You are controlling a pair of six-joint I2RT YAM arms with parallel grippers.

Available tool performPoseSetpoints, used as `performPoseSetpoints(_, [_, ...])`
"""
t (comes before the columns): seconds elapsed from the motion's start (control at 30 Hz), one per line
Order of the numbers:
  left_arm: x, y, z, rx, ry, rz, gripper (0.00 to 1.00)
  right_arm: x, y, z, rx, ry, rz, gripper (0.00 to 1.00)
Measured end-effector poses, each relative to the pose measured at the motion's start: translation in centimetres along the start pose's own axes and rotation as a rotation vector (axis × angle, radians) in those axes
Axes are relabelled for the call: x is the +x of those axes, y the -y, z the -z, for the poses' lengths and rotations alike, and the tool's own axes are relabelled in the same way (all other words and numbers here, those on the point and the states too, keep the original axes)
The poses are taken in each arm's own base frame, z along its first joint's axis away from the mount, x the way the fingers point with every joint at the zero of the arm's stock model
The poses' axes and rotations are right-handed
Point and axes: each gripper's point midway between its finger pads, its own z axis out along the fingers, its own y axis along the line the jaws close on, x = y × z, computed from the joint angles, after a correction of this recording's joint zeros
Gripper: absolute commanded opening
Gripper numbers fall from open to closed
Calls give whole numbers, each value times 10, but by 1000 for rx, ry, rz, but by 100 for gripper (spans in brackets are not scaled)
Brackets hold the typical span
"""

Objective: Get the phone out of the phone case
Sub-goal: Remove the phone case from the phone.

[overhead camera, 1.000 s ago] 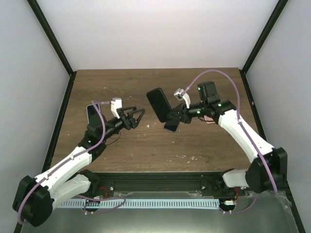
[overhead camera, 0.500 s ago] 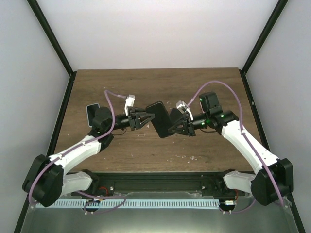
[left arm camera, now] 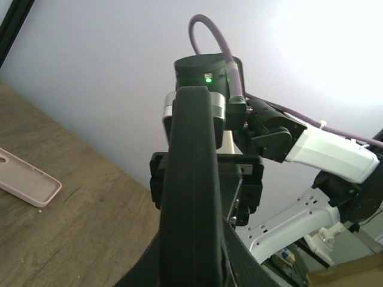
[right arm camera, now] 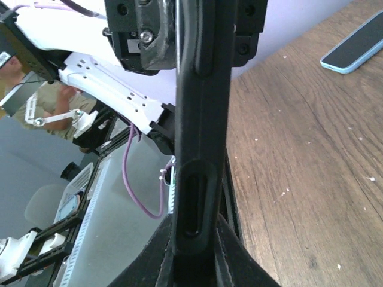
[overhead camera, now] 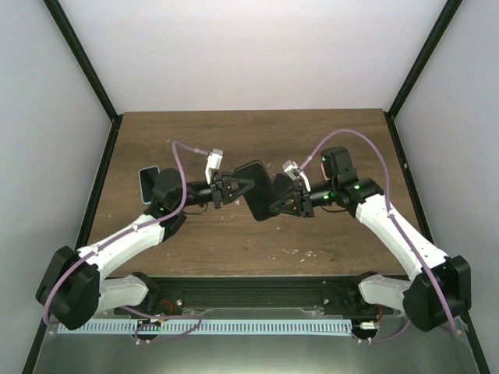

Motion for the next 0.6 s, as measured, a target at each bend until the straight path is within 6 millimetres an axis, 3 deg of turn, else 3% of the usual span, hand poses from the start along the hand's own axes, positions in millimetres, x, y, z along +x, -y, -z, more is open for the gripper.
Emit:
performPoseSetpoints(0.17, [-3,6,-2,0,-10,-24,0,-2,-5,0,-35,8,-7,1])
performPoseSetpoints(0.47, [0,7,-2,-4,-102,36,0,-1,-3,0,-37,-19,97,49])
performPoseSetpoints(0.6, [-12,9,4,4,-150,39,0,-4,-3,1,-32,-57,223,55])
